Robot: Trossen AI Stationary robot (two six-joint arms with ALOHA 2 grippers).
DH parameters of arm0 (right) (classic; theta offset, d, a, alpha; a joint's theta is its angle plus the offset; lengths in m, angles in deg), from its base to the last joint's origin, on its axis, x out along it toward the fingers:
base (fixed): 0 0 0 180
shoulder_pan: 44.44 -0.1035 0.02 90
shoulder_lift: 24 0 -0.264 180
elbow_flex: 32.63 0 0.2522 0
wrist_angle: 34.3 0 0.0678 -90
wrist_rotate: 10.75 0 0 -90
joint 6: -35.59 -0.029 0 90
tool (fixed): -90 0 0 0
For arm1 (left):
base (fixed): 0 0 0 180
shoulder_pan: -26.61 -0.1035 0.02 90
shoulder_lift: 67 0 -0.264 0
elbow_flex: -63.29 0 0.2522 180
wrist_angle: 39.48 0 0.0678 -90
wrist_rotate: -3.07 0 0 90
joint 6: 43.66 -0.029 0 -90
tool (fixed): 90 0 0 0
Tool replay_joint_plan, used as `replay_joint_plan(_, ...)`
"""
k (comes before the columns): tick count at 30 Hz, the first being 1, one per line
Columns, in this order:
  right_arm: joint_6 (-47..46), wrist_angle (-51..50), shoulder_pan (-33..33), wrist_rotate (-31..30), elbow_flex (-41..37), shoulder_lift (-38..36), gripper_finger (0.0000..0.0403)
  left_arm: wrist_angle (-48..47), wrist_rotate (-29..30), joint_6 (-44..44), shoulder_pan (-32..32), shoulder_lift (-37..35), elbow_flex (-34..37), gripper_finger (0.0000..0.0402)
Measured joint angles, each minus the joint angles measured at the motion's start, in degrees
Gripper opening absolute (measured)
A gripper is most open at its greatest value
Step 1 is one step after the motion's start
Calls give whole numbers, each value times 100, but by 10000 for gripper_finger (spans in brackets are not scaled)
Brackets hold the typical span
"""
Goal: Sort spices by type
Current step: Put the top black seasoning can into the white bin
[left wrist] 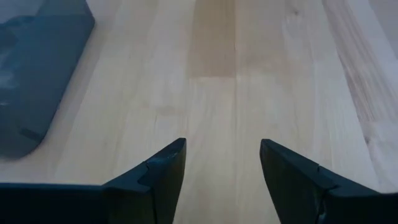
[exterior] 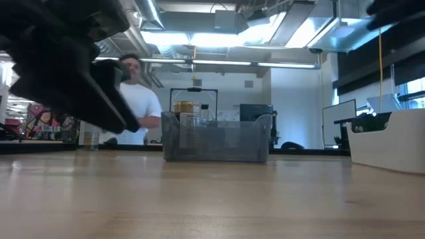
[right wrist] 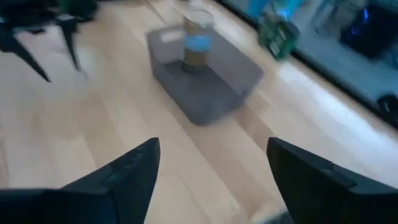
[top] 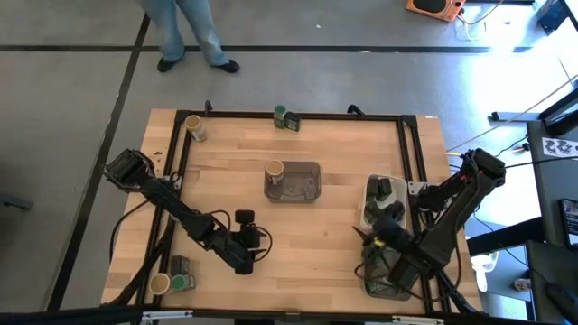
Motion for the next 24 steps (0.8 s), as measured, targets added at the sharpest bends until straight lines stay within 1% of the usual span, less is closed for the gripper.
replay_joint_plan(3,873,543,255,-70,0,1,296,152,-2,-106,-125,0,0,233)
replay_joint_plan(6,1873,1012,747,71,-2,2,296,191,-2,-130,-314,0,0,260)
replay_joint_plan(9,3055,1470,1349,320,-2,2,296,163,0,-182,-464,0,0,275)
replay_joint_plan(12,4234,1930,2029,627,-2,2,296,148,0,-211,-522,0,0,278)
replay_joint_plan(17,5880,2895,3177,1317,-2,2,296,148,-2,-233,-486,0,0,278)
replay_joint_plan(20,6769,3555,3843,1787,-2,2,296,144,-2,-235,-437,0,0,278)
replay_joint_plan(24,7698,4298,4702,2355,-2,2,296,115,-2,-238,-400,0,0,278)
